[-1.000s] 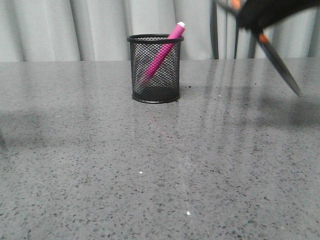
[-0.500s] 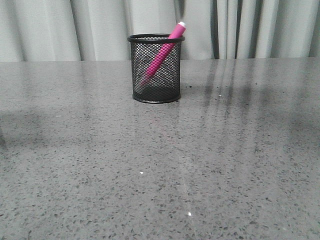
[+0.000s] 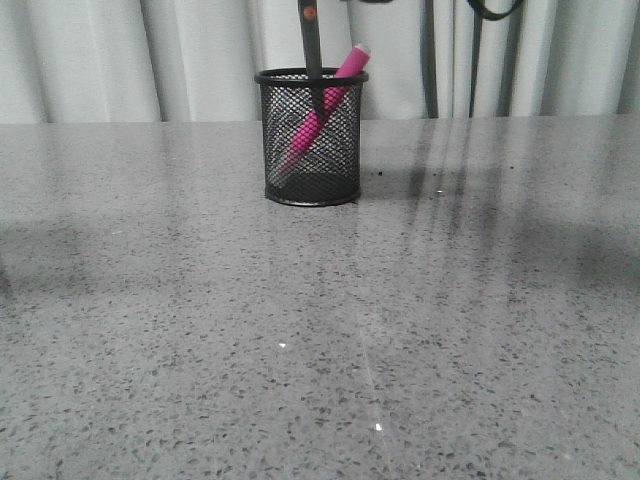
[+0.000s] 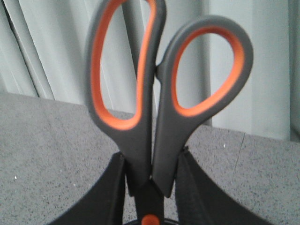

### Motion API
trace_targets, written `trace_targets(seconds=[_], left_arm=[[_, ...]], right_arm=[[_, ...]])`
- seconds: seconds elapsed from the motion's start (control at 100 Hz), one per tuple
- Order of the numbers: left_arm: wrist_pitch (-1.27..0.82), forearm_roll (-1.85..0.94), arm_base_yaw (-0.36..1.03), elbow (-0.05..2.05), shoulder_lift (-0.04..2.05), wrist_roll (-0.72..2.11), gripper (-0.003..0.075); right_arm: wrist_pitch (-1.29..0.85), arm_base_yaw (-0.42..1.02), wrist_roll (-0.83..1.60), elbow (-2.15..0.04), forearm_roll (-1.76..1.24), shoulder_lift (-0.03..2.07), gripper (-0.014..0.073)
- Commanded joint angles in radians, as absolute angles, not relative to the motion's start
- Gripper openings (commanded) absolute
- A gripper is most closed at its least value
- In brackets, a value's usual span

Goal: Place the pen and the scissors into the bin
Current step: 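Lift the scissors and carry them over the mesh holder, then lower the scissors blades-first into the holder and release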

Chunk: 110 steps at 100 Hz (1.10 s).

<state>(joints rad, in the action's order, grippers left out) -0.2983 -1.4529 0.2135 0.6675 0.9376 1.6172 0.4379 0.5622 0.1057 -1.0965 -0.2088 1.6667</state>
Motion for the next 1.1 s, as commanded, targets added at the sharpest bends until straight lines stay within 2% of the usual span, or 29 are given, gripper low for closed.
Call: trace_targets(seconds=[0.0, 0.69, 0.78, 0.95, 1.0, 1.09], left_arm=[[-0.296, -1.488, 0.211, 0.695, 0.924, 1.609, -0.0019], [-0.296, -1.488, 0.211, 0.695, 0.924, 1.609, -0.0019], [-0.296, -1.488, 0.211, 0.695, 0.924, 1.609, -0.0019], [-0.296, -1.488, 0.211, 0.695, 0.924, 1.609, -0.0019], [-0.296, -1.488, 0.211, 0.695, 0.924, 1.609, -0.0019], [-0.296, -1.488, 0.211, 0.695, 0.924, 1.609, -0.0019]], right_arm=[[0.538, 0.562, 0.108, -1.113, -0.203, 1.634, -0.0076], [0.604, 0.562, 0.108, -1.007, -0.203, 1.645, -0.0057], [0.604, 0.562, 0.108, -1.007, -0.203, 1.645, 0.0029], [0.604, 0.562, 0.108, -1.007, -0.203, 1.645, 0.0314], [0.604, 0.562, 0.108, -1.007, -0.203, 1.645, 0.0350], [0.604, 0.562, 0.108, -1.007, -0.203, 1.631, 0.0342]])
